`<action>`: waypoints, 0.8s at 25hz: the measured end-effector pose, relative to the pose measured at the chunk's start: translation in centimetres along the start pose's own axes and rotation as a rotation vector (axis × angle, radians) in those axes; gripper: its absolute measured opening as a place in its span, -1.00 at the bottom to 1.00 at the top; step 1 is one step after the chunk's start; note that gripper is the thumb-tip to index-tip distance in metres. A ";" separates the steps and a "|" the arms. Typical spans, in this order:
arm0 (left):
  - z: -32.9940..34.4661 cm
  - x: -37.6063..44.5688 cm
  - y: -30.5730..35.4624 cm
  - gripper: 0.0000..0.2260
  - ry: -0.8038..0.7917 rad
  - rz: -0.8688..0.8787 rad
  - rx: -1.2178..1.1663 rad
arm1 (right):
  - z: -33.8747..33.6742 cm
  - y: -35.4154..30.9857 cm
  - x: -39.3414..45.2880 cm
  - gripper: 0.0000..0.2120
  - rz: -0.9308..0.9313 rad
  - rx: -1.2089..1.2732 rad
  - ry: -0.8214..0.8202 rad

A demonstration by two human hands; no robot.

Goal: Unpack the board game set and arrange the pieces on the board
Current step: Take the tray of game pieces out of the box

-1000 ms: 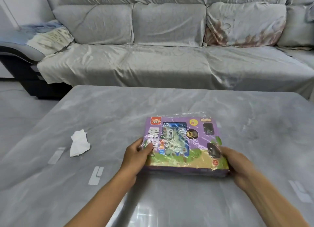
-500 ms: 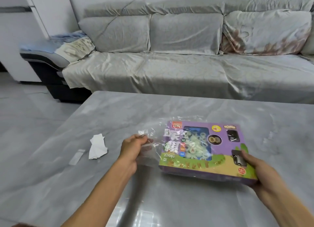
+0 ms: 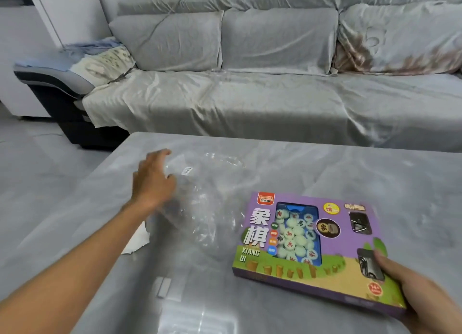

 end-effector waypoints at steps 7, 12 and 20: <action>2.2 -7.6 1.1 -0.42 -0.649 0.516 0.312 | 0.1 -0.2 -1.2 -0.58 -0.054 0.136 -0.011; 2.6 -4.7 1.5 -0.71 -0.379 0.471 0.326 | 0.4 0.1 -1.4 -0.67 -0.015 0.093 -0.002; 1.1 -6.2 -2.5 -0.70 -0.400 0.557 0.306 | 1.1 0.5 -1.1 -0.55 -0.040 0.088 -0.010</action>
Point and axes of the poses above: each hand's wrist, its own x-axis towards the middle knuckle, its own z-axis out of the palm, y = z × x, the point moved 3 cm from there along x, towards the middle knuckle, and after that the axes turned 2 degrees about -y, right-handed, at the moved point
